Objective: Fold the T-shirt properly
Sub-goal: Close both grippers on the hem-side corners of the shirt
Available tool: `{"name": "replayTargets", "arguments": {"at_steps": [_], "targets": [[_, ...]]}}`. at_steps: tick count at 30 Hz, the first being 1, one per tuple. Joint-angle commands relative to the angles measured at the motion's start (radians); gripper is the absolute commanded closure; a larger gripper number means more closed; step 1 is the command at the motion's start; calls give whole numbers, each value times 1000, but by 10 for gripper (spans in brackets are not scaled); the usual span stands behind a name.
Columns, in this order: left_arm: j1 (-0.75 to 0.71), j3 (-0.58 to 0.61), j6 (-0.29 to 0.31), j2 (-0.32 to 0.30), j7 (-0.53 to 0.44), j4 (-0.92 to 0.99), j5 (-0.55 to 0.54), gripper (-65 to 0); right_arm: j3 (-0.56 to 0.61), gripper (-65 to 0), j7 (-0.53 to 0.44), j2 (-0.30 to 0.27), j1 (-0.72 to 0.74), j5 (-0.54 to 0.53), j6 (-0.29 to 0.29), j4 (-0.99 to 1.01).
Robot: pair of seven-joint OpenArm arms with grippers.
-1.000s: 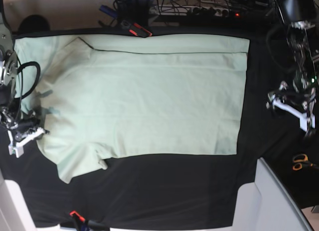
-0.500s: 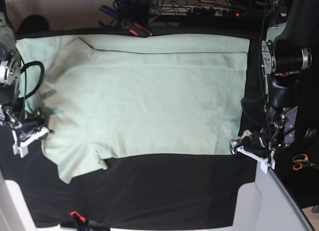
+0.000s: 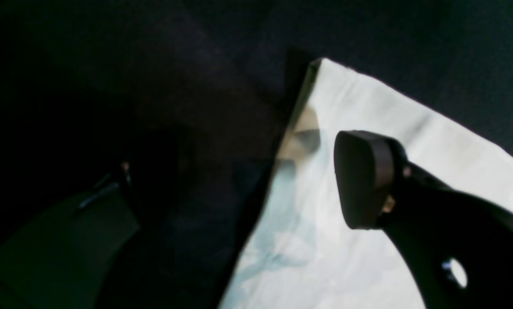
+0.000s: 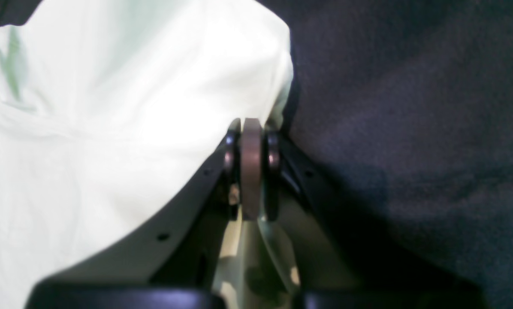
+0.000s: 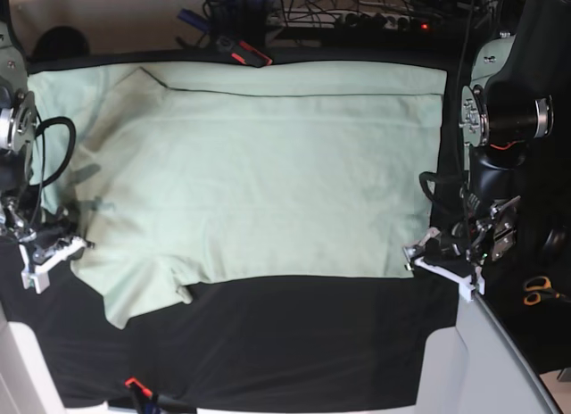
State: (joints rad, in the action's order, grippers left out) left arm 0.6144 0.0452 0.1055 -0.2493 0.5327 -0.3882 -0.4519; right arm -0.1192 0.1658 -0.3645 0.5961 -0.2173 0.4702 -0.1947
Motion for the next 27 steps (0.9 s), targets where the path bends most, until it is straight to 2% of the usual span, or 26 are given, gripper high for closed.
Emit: {"name": "replayTargets", "arguments": {"at_steps": [1,5,7,9,12,14,15,19,22,27], "targets": [[11,2,21,18,33,-4,-28,-558,2,-1,-22,-14,32,-11,5,-18],[5,9,21,44,33,-4,-28,-556,2,-1,-22,-15,32,-11,5,-18],[5,69,21,44,30,-2,-28,-537,2,-1,-22,-15,29,-11,5,-18],[5,132,21,46,28,-1,-32,-443,2,-1,-22,-17,26,-11,5,-19],[-1,143,21,40,25,5,-35,-223,2,-1,-24,-17,25,-11,5,-19],[-12,130,21,35,25,1,-35,-124,2,-1,-25,-17,14,-11,5,-21],[-17,120,21,34,23,1,-35,-96,2,-1,-27,-17,14,-11,5,-21],[-17,100,21,14,23,-2,-31,-84,-4,-1,-30,-14,12,-11,3,-21],[-18,104,21,0,27,-27,-31,0,-7,-1,-30,-14,12,-17,-1,-21],[-100,100,21,-8,37,-186,-32,0,-10,-1,-42,-17,12,-18,-1,-21]]}}
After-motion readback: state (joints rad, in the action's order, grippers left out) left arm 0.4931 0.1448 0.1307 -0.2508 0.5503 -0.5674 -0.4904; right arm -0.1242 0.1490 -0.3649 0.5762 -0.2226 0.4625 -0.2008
